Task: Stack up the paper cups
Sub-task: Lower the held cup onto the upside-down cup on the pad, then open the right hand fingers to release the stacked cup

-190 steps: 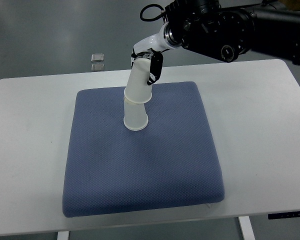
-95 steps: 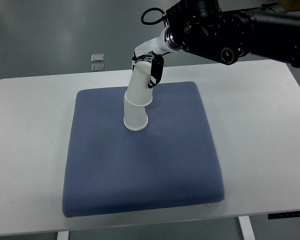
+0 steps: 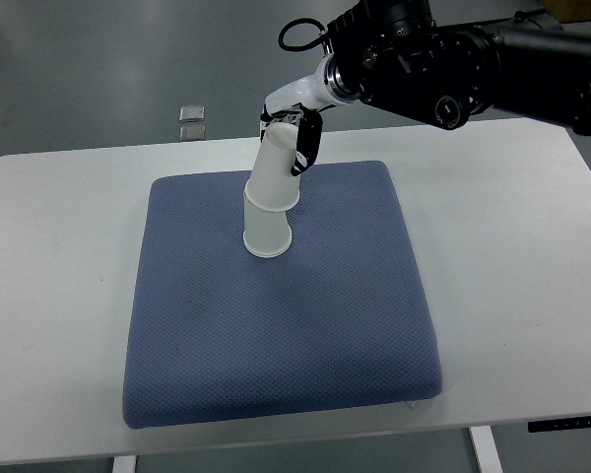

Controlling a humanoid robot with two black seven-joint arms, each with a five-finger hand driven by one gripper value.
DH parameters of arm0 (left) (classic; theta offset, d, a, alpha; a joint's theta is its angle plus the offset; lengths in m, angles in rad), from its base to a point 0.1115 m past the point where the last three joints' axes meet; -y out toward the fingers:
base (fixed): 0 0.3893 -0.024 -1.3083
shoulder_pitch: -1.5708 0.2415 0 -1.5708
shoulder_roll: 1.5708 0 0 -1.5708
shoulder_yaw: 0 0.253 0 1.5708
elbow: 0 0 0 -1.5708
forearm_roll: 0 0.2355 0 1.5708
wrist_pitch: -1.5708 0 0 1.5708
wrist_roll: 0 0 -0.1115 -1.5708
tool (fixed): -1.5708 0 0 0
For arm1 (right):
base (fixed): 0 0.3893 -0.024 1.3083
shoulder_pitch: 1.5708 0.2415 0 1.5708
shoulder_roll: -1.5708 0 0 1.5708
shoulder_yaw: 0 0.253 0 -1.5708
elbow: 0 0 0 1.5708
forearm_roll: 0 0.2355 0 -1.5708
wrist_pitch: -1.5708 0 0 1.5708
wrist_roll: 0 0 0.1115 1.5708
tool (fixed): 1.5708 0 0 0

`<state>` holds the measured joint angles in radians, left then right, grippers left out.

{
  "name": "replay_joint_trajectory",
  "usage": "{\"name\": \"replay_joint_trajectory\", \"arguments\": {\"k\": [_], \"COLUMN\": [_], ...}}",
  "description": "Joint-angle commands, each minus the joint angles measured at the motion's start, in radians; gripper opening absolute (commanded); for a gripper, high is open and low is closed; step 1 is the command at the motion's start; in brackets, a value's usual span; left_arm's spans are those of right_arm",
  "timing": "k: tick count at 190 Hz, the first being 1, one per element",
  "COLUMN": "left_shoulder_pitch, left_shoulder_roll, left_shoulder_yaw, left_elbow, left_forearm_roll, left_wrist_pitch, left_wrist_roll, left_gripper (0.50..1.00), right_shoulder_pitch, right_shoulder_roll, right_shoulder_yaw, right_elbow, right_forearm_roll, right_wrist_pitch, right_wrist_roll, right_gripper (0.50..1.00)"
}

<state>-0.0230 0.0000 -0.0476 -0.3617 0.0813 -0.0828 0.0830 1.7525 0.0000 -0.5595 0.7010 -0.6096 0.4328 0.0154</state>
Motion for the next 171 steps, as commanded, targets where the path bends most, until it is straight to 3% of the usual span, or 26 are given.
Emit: {"name": "replay_joint_trajectory", "arguments": {"k": [1, 91, 171], "left_shoulder_pitch": [0.000, 0.000, 0.000], "left_shoulder_roll": [0.000, 0.000, 0.000], "left_shoulder_yaw": [0.002, 0.000, 0.002], "left_elbow": [0.000, 0.000, 0.000], "left_forearm_roll": [0.000, 0.000, 0.000], "left_wrist_pitch": [0.000, 0.000, 0.000], "left_wrist_roll": [0.000, 0.000, 0.000], "left_gripper": [1.000, 1.000, 1.000], "right_shoulder_pitch": [0.005, -0.022, -0.071], "right_shoulder_roll": [0.000, 0.000, 0.000], "right_shoulder_yaw": [0.004, 0.012, 0.012], "right_elbow": [0.000, 0.002, 0.002], "right_forearm_roll": [0.024, 0.057, 0.019], "right_wrist_pitch": [0.001, 0.000, -0.049], "right_wrist_roll": [-0.002, -0.002, 0.000], "right_gripper": [0.760, 0.780, 0.782]}}
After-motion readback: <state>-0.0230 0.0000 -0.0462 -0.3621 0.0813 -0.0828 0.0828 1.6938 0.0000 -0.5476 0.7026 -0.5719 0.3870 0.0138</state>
